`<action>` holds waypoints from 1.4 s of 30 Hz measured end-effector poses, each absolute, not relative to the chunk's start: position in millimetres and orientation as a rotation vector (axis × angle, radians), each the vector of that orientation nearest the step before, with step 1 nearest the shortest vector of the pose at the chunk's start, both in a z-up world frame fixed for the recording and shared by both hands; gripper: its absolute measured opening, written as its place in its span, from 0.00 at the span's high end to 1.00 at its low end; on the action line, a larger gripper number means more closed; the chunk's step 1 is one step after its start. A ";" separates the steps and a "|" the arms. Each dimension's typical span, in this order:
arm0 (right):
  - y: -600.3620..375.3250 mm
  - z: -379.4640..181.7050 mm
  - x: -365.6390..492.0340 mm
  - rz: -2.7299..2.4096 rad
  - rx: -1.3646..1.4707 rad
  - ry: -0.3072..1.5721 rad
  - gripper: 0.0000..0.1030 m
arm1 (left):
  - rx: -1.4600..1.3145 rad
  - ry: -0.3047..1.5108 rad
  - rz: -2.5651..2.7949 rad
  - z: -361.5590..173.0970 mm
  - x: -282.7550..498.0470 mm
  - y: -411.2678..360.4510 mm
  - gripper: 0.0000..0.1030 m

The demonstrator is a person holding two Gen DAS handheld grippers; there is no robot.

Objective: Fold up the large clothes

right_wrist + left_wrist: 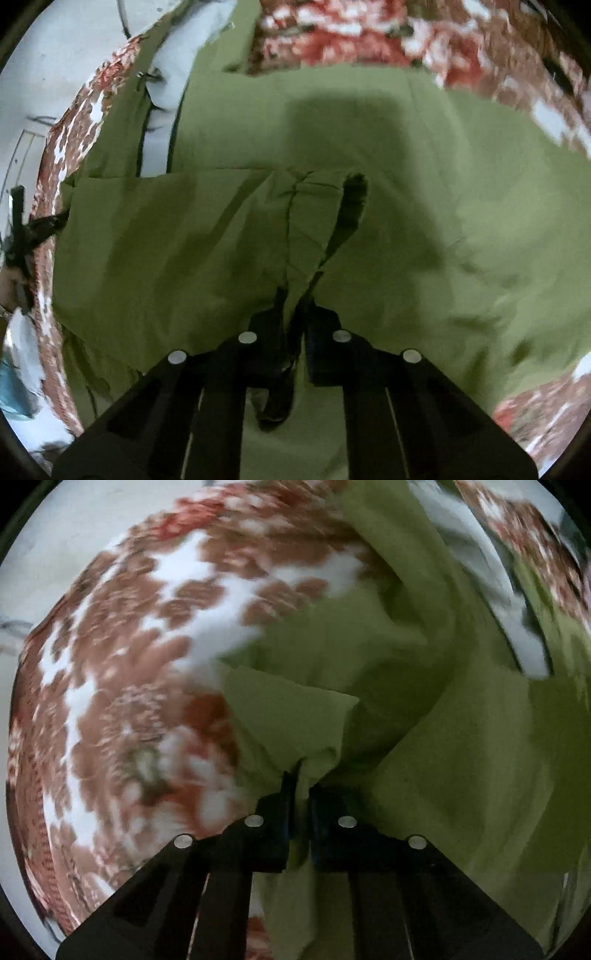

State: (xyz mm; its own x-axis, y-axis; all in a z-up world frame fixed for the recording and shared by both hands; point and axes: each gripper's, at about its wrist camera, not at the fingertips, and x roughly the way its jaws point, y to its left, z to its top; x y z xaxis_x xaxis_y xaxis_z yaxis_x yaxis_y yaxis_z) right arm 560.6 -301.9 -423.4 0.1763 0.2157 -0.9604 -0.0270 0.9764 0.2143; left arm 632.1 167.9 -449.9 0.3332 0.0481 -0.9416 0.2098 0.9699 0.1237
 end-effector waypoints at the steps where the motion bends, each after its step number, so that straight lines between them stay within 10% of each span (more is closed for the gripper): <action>1: -303.7 -415.5 562.4 0.167 0.136 1.366 0.91 | 0.252 1.217 -0.088 -443.1 630.5 173.2 0.95; 5: -315.6 -402.3 566.7 0.169 0.088 1.336 0.91 | 0.217 1.229 -0.058 -440.0 633.5 189.0 0.93; 10: -338.1 -457.8 558.9 0.053 0.023 1.450 0.84 | 0.178 1.213 -0.120 -453.7 628.4 174.3 0.39; 14: -364.5 -454.9 546.3 0.010 0.077 1.401 0.82 | 0.148 1.140 -0.144 -430.5 607.1 167.6 0.33; 18: -363.7 -441.2 534.5 0.039 0.066 1.388 0.16 | 0.150 1.083 -0.168 -404.7 576.2 165.9 0.29; 19: -362.9 -436.5 530.4 0.045 0.084 1.380 0.14 | 0.154 1.064 -0.173 -398.5 562.5 163.1 0.27; 31: -279.5 -450.7 503.2 0.127 -0.007 1.316 0.07 | 0.267 1.138 -0.070 -490.7 493.5 183.0 0.15; 42: -253.9 -457.2 495.9 0.154 -0.115 1.340 0.06 | 0.173 1.119 0.032 -459.3 470.7 249.8 0.13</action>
